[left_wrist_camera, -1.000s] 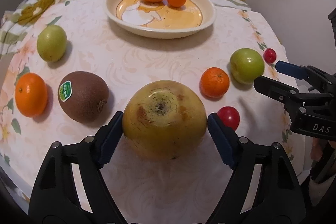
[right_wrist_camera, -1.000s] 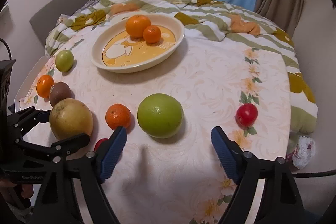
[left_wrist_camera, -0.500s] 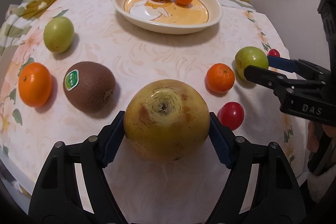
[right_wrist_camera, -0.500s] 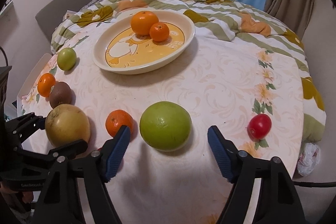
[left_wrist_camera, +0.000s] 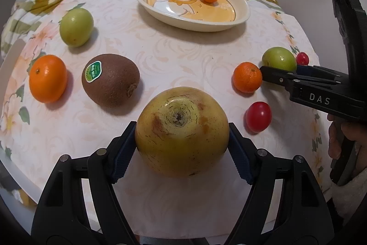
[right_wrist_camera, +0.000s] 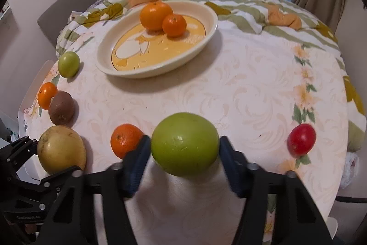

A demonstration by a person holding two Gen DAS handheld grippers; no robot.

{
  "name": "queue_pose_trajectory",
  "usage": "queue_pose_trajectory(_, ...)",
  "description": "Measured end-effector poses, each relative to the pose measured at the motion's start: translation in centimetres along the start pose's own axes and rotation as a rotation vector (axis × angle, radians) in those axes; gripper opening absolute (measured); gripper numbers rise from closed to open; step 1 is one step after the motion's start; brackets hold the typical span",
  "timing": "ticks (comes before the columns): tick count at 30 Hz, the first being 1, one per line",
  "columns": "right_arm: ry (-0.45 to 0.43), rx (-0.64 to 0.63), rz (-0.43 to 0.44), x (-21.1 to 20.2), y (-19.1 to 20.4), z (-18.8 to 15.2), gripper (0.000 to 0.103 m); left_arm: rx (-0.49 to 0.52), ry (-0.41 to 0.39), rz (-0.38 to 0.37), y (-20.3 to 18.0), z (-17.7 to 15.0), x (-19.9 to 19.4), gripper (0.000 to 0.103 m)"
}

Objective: Organize fruits
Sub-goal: 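Grasp the yellow pear with the left tool while the right tool grasps the big green apple, then carry the pear and green apple over the white bowl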

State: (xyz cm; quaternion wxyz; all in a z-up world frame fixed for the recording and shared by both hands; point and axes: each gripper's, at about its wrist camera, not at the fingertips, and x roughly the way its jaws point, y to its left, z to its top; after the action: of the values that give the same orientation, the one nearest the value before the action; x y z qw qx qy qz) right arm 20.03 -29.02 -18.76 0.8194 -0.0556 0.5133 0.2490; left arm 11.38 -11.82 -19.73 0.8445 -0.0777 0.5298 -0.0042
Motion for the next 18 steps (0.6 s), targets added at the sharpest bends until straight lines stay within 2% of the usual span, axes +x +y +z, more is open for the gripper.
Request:
queue_pose_trajectory(9, -0.015, 0.022, -0.002, -1.2, -0.1, -0.3, 0.050, -0.011, -0.013, -0.011, 0.0, -0.1, -0.8, 0.082)
queue_pose_trajectory(18, -0.066, 0.031, -0.007, -4.4, 0.5, 0.2, 0.049, 0.001, -0.072, -0.031, -0.4, 0.8, -4.0, 0.082)
